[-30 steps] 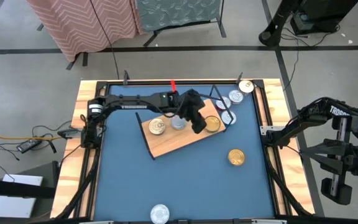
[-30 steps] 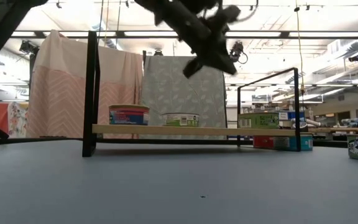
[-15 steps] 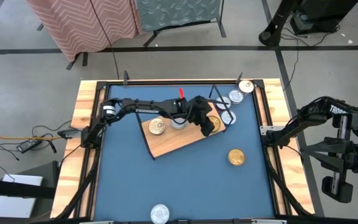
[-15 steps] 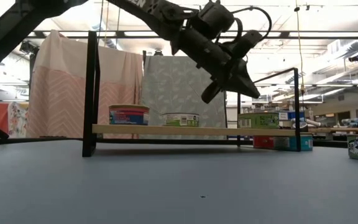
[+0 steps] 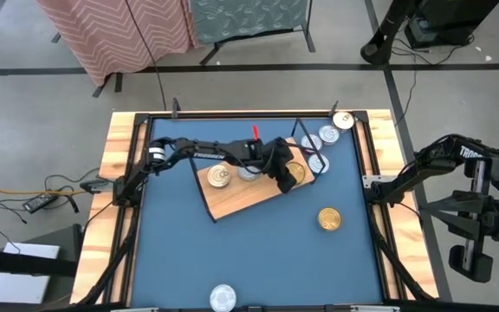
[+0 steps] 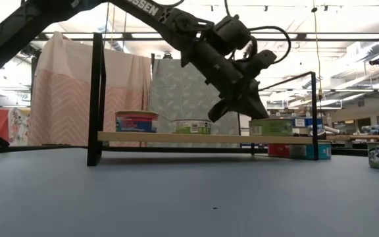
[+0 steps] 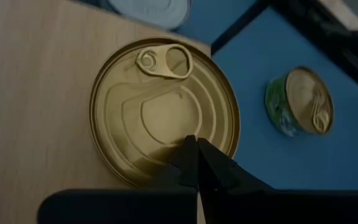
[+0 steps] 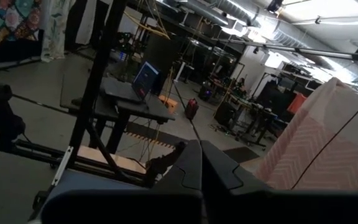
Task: Stack canned seafood by type on shelf
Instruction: Adjust the tuna cans on the shelf
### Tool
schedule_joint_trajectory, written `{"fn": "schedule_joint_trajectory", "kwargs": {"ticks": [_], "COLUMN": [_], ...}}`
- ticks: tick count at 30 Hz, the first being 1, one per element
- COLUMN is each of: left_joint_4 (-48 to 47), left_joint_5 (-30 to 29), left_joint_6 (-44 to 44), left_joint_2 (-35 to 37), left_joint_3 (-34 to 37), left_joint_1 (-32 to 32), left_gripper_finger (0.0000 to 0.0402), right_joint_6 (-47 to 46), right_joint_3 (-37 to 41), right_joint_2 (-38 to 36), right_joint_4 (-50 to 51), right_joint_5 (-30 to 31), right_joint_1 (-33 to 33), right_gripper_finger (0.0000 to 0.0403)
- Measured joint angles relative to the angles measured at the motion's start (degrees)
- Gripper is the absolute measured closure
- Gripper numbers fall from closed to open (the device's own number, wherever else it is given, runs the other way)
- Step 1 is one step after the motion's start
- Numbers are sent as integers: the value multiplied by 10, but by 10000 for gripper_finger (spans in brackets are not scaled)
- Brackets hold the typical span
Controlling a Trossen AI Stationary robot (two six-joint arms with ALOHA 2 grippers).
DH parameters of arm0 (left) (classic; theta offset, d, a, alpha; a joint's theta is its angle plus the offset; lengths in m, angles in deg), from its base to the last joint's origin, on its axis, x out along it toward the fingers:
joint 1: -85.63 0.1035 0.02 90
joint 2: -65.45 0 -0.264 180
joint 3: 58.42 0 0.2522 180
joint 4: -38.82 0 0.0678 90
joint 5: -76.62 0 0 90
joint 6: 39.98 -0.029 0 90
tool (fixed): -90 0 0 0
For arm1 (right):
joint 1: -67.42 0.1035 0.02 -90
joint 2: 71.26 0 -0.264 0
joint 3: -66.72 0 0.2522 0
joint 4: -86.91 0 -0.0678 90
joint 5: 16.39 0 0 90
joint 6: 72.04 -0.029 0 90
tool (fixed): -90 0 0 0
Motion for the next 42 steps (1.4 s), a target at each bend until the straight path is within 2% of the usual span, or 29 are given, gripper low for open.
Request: {"fn": "schedule_joint_trajectory", "kwargs": {"ticks": [9, 16, 25, 31, 38, 42], "left_joint_4": [-85, -185, -221, -209, -214, -221], "left_joint_5": [29, 17, -12, -13, -60, -61], "left_joint_6": [-15, -65, -78, -85, -123, -134], "left_joint_2": [9, 35, 44, 44, 36, 40], "left_joint_3": [-2, 0, 1, 1, -64, -112], "left_joint_1": [0, 4, 13, 12, 12, 18], "left_gripper_finger": [399, 399, 399, 399, 399, 399], "right_joint_6": [2, 3, 2, 0, 2, 1], "right_joint_3": [0, 0, 0, 0, 0, 0], "right_joint_2": [0, 0, 0, 0, 0, 0], "right_joint_4": [-1, 0, 0, 0, 0, 0], "right_joint_5": [0, 0, 0, 0, 0, 0], "right_joint_1": [0, 0, 0, 0, 0, 0], "right_gripper_finger": [398, 398, 398, 398, 398, 398]}}
